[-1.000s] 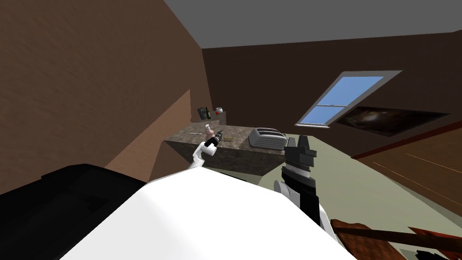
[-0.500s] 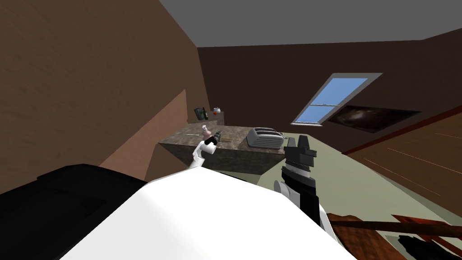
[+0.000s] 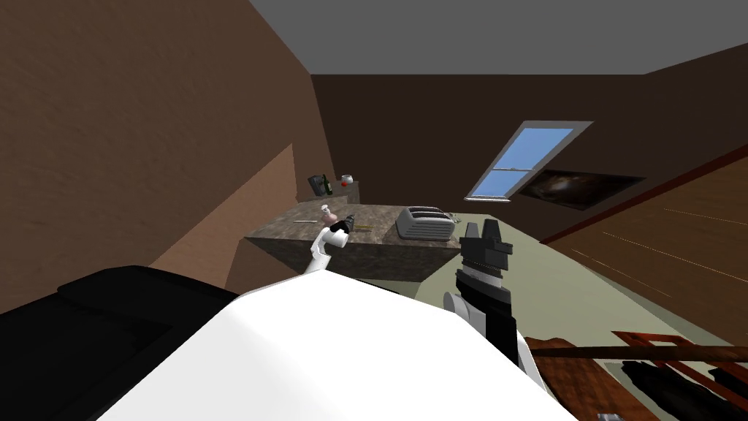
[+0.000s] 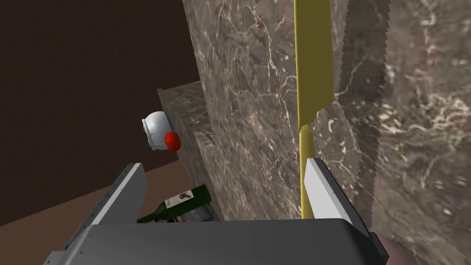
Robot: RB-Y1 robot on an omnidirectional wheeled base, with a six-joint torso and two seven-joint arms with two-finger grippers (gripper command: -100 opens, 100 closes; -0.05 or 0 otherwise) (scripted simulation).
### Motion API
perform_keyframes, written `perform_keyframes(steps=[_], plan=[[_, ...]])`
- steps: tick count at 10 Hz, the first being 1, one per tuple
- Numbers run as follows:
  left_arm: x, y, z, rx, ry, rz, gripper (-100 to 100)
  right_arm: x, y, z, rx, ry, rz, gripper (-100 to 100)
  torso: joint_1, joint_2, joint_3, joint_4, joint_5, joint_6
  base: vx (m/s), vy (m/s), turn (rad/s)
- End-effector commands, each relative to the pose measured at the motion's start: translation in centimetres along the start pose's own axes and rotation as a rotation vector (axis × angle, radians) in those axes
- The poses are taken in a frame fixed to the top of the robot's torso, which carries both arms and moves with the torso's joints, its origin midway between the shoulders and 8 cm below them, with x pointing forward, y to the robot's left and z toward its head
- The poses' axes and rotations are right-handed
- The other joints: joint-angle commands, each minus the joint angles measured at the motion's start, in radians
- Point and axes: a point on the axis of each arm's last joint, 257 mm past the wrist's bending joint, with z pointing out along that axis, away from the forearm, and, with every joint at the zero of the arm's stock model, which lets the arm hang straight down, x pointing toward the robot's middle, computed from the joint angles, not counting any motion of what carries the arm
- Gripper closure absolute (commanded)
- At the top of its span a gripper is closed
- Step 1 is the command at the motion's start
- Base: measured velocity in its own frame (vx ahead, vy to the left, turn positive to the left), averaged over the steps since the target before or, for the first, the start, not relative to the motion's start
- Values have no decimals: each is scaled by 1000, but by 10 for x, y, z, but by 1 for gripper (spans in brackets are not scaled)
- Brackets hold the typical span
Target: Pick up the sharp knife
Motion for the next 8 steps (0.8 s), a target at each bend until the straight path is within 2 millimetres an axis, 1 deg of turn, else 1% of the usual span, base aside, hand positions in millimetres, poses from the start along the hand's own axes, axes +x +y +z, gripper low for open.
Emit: perform_keyframes(steps=[1,5,6,8], plan=[[-5,6,0,-26,-11,-12,-100,0,0,0,0,0,0,0,0,0,0,0,0,0,30,5,-42],[-36,47,0,-166,-84,-104,-100,0,0,0,0,0,0,0,0,-1,0,0,0,0,53,7,-106],[-36,48,0,-168,-84,-104,-100,0,0,0,0,0,0,0,1,-2,-1,0,0,0,47,12,-34],[-47,67,-3,-225,-110,-144,-100,0,0,0,0,0,0,0,0,0,0,0,0,0,34,7,-72]])
